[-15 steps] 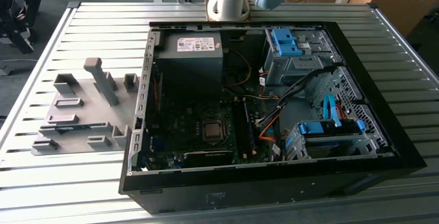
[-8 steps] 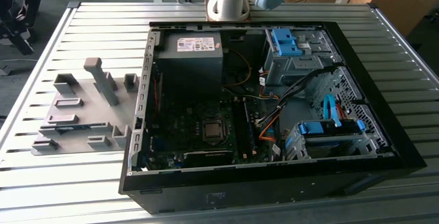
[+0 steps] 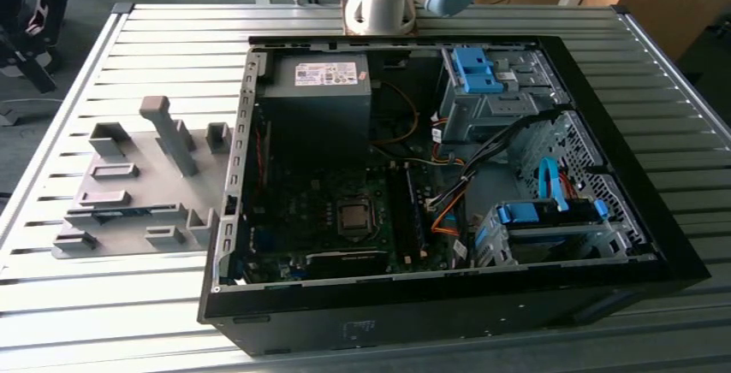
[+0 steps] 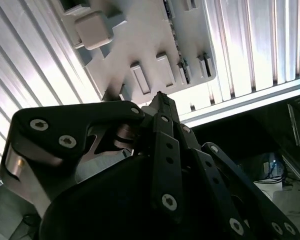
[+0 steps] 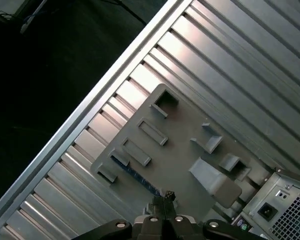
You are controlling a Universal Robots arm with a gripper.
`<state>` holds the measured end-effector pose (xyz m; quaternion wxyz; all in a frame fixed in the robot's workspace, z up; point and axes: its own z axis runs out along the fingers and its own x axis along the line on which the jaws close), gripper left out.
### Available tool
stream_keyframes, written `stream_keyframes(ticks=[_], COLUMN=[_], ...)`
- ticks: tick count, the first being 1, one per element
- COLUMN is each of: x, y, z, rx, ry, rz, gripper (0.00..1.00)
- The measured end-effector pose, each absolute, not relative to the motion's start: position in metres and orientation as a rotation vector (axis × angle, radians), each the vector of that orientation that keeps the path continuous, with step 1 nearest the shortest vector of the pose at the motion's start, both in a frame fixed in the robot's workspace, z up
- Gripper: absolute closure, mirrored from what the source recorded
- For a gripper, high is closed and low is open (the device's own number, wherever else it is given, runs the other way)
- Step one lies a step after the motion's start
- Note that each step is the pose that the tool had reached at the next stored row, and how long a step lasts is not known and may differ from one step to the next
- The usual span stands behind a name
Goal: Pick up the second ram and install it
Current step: 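Pick up the second ram and move it above second insertion slot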
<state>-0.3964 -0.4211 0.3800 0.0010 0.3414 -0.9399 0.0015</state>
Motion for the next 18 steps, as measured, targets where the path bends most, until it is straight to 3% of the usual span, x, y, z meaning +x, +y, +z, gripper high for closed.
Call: stream_keyframes(ticks=[18], x=[-0.3964], y=[-0.4211], z=[0.3732], rx=[1.452], ry=[-2.784], rz=[0.006], gripper=[0.9])
